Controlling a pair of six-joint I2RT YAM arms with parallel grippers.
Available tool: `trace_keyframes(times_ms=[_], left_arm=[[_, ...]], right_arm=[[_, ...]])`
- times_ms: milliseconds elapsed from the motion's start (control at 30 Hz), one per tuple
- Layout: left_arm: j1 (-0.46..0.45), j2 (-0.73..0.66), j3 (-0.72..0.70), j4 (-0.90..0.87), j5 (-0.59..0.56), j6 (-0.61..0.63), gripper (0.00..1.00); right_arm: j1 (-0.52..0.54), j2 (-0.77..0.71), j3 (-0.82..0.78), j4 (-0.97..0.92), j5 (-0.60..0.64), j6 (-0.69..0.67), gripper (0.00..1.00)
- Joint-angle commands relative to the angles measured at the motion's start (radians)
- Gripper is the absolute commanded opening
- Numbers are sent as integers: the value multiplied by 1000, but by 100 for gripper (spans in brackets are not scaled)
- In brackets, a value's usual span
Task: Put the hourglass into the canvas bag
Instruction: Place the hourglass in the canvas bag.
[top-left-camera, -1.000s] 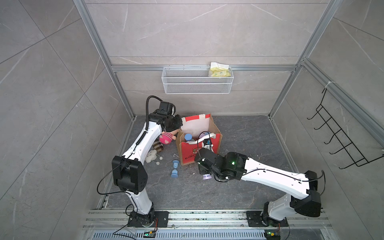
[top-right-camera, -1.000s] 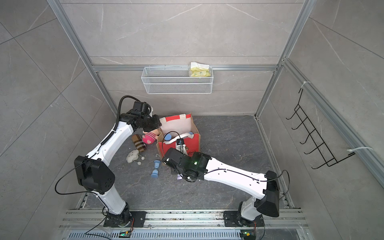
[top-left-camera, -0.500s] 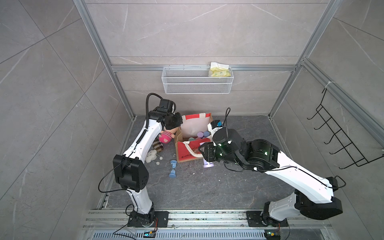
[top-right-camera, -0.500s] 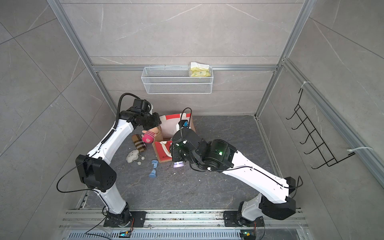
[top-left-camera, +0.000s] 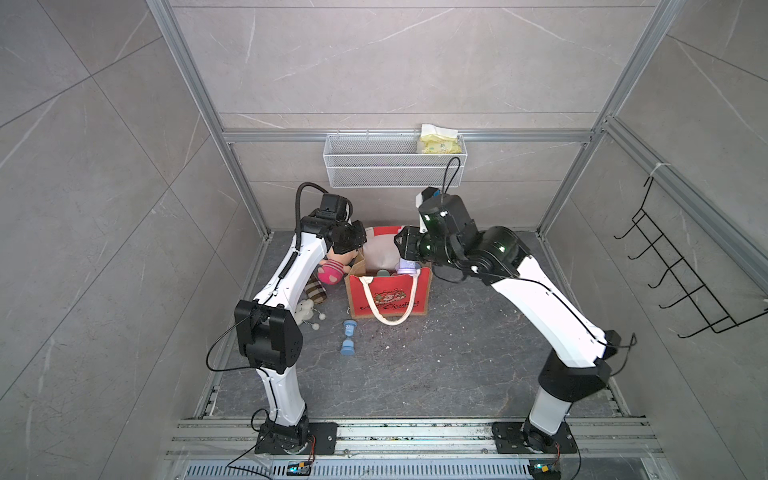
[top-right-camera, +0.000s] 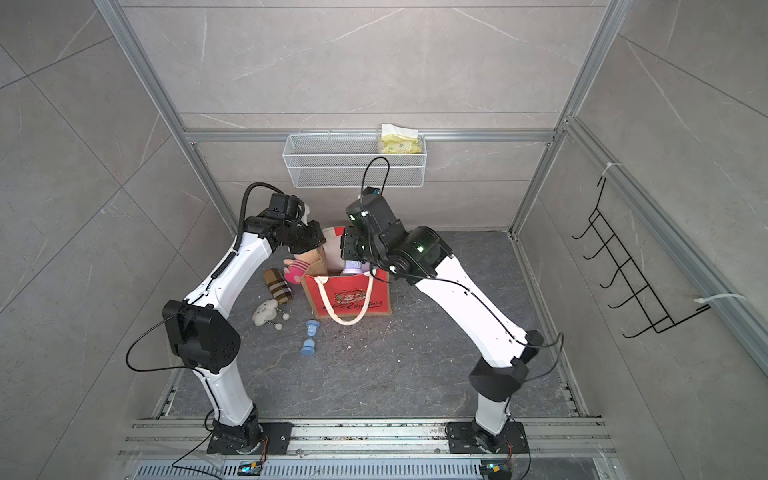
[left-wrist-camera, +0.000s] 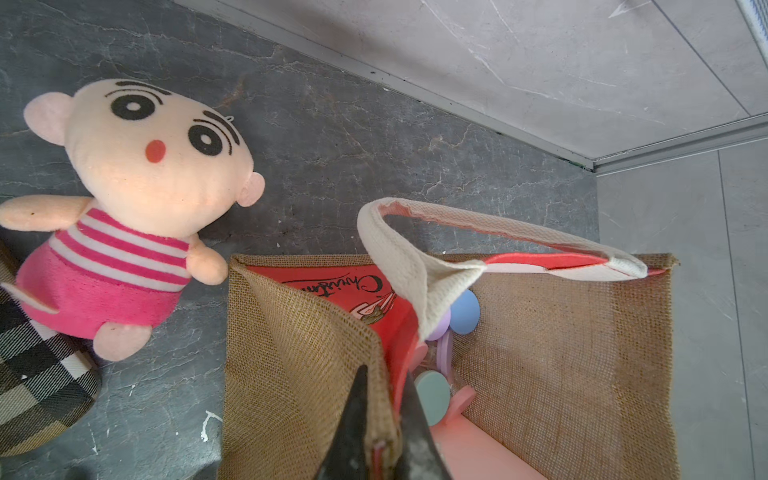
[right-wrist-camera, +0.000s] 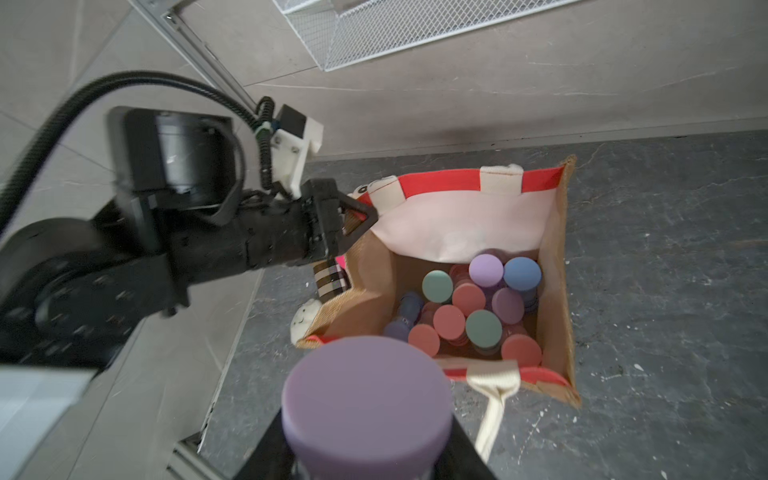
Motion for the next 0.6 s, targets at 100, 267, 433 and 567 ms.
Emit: trace_keyframes(times_ms=[100,267,433,567], left_arm=[[10,-15,-6,62,122,-14,0],[9,-14,-33,153,217,-50,0],[15,35,55,40,160,-31,0],[17,8,-5,77,148,-36,0]], right_arm=[[-78,248,273,-44,-15,-90,0],[-92,384,328,-72,6,-91,0],[-119,493,401,-138,-47,-30,0],[-138,559,435,-254,-23,-25,0]])
